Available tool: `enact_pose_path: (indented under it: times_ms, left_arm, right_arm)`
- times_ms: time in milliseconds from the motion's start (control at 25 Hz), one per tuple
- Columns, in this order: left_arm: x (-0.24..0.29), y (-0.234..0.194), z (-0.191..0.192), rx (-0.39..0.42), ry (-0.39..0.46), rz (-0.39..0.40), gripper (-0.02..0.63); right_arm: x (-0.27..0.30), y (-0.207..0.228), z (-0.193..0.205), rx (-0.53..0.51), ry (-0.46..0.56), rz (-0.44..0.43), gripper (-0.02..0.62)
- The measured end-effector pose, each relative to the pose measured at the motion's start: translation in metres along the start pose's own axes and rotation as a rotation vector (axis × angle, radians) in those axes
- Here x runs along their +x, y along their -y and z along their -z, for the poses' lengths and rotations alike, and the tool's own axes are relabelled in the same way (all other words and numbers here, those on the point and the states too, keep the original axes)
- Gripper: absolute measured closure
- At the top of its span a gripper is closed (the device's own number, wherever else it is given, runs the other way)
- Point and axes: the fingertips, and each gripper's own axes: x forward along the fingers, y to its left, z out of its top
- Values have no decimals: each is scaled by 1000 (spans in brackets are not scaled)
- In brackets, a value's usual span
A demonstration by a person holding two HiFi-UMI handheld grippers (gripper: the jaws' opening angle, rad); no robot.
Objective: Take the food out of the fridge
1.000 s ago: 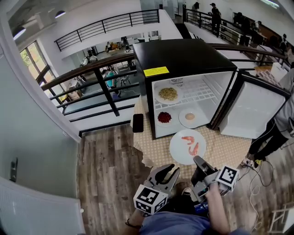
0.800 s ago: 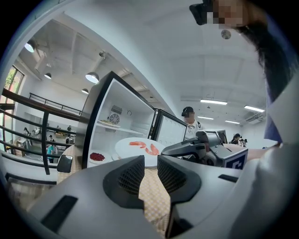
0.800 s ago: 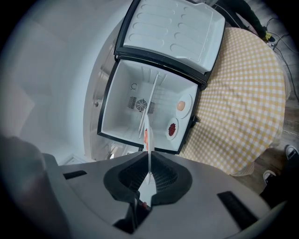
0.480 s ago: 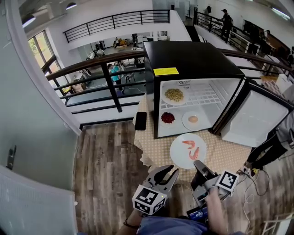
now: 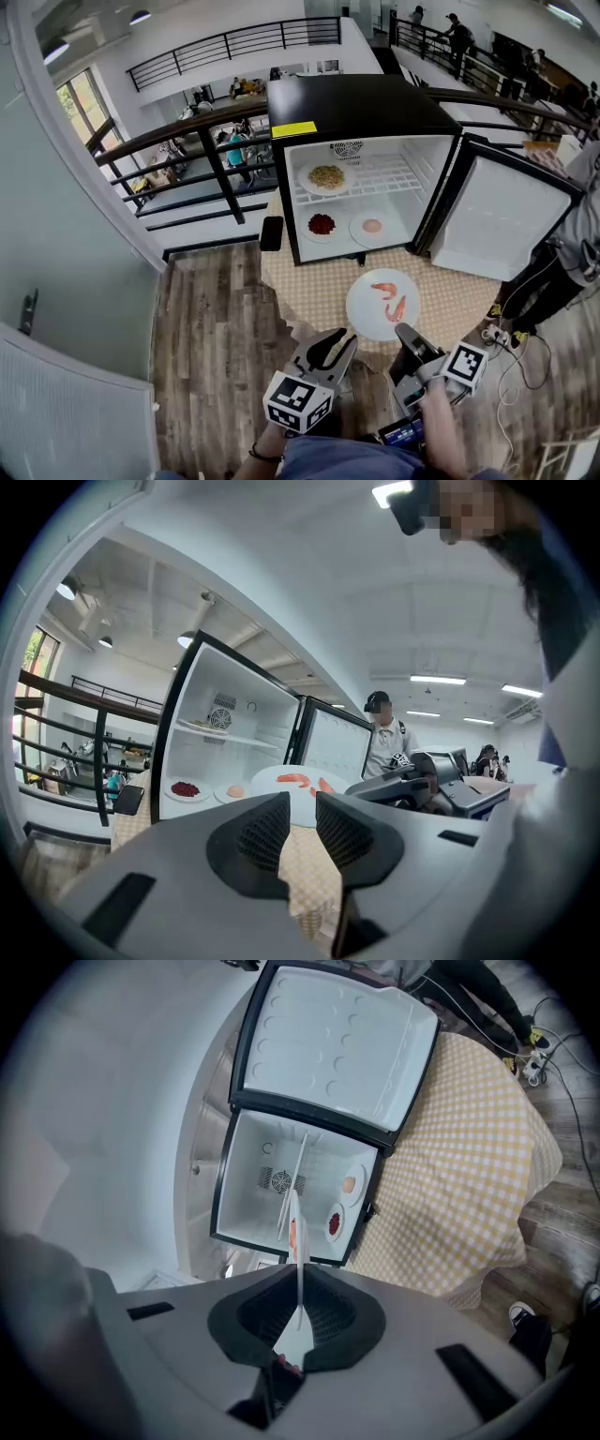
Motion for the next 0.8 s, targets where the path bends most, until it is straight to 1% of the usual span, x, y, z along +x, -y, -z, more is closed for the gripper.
enact_pose_path:
  times_ms: [240,520,800]
  left_arm:
    - [-6,54,11,7,8,-31,518]
    - [-26,122,26,18,12,-38,518]
    - [-57,157,32,33,32,-78,518]
  right_arm:
    - [-56,12,-1,-12,-20,-12,569]
    - [-120,23,7,-13,-34,-25,569]
    - [-161,23,26,-23,-59,-54,569]
